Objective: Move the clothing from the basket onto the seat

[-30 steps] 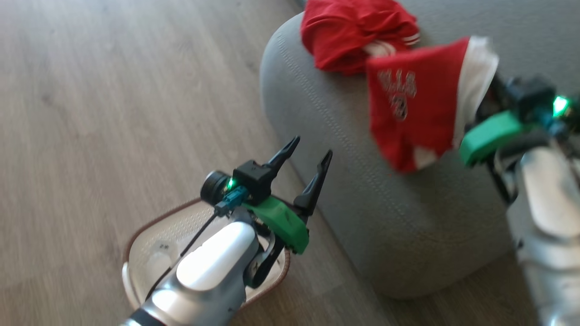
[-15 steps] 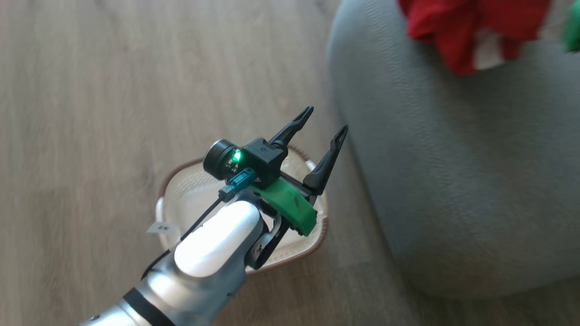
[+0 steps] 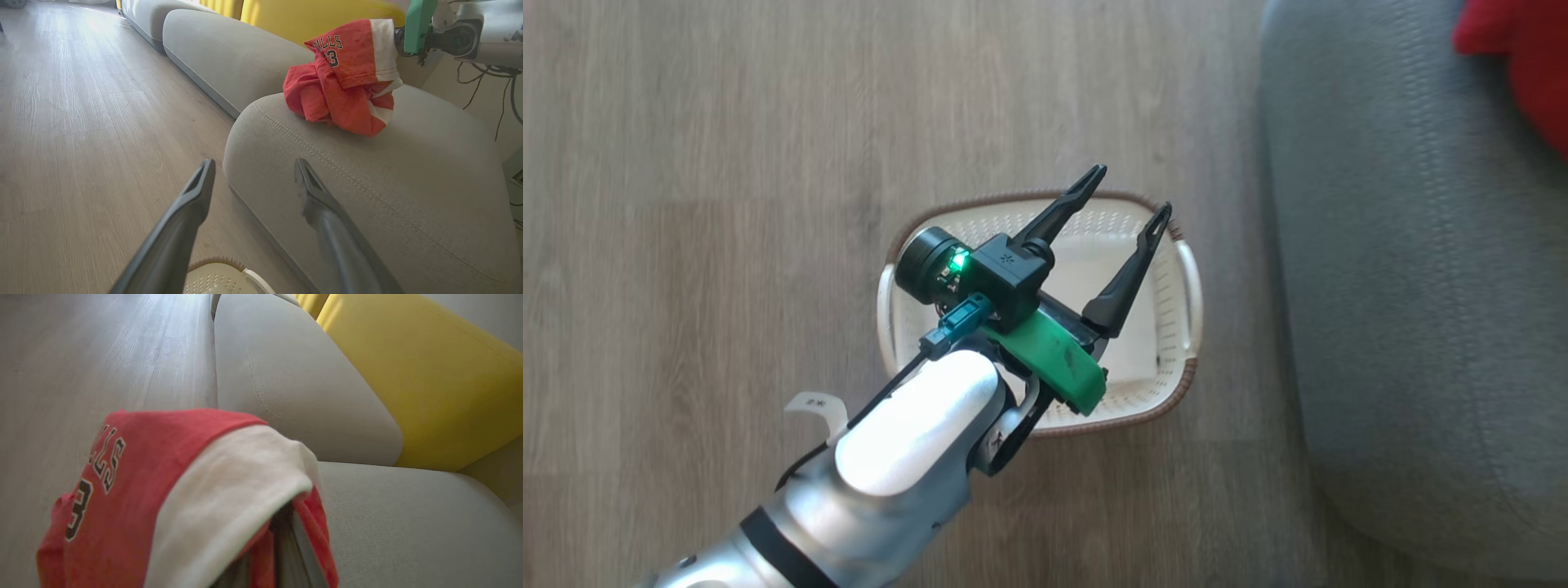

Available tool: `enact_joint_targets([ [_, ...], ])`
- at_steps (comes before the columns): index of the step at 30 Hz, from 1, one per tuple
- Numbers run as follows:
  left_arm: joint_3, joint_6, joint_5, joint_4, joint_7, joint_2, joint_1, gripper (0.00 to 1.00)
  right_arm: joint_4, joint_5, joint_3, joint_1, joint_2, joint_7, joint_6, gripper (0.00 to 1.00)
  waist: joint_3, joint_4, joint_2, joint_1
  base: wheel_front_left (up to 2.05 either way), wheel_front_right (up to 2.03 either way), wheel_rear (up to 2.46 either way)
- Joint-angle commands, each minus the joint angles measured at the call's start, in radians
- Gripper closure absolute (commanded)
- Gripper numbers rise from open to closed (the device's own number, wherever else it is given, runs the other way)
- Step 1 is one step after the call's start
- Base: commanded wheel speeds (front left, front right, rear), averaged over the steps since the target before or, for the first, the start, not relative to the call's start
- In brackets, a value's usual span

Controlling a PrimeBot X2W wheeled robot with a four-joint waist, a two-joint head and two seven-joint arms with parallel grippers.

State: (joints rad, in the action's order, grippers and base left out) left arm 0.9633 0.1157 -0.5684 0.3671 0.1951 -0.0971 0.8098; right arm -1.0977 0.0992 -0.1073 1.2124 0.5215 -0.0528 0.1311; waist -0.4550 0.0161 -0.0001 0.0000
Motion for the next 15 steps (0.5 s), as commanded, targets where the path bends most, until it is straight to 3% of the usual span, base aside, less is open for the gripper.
enact_joint_targets([
  [1, -0.019, 0.006, 0.011, -0.035, 0.000, -0.016, 0.031, 0.00, 0.022, 0.010, -0.007, -0.002, 0.018, -0.002, 0.000, 1.00, -0.026, 0.023, 0.0001, 0.0000, 0.00, 0.00, 0.00],
  [11, -0.017, 0.024, 0.017, -0.061, -0.009, -0.037, 0.039, 0.00, -0.053, 0.132, -0.159, -0.066, -0.020, -0.022, 0.000, 1.00, -0.054, 0.015, 0.0001, 0.0000, 0.00, 0.00, 0.00],
  [12, -0.017, 0.025, 0.016, -0.061, -0.010, -0.039, 0.038, 0.00, -0.056, 0.139, -0.167, -0.066, -0.026, -0.025, 0.000, 0.85, -0.051, 0.009, 0.0001, 0.0000, 0.00, 0.00, 0.00],
  [14, -0.017, 0.027, 0.015, -0.060, -0.010, -0.041, 0.037, 0.00, -0.059, 0.148, -0.187, -0.068, -0.037, -0.034, 0.000, 0.44, -0.045, 0.000, 0.0001, 0.0000, 0.00, 0.00, 0.00],
  [15, -0.017, 0.028, 0.013, -0.060, -0.010, -0.041, 0.036, 0.00, -0.061, 0.149, -0.197, -0.069, -0.041, -0.040, 0.000, 0.11, -0.041, -0.004, 0.0001, 0.0000, 0.00, 0.00, 0.00],
])
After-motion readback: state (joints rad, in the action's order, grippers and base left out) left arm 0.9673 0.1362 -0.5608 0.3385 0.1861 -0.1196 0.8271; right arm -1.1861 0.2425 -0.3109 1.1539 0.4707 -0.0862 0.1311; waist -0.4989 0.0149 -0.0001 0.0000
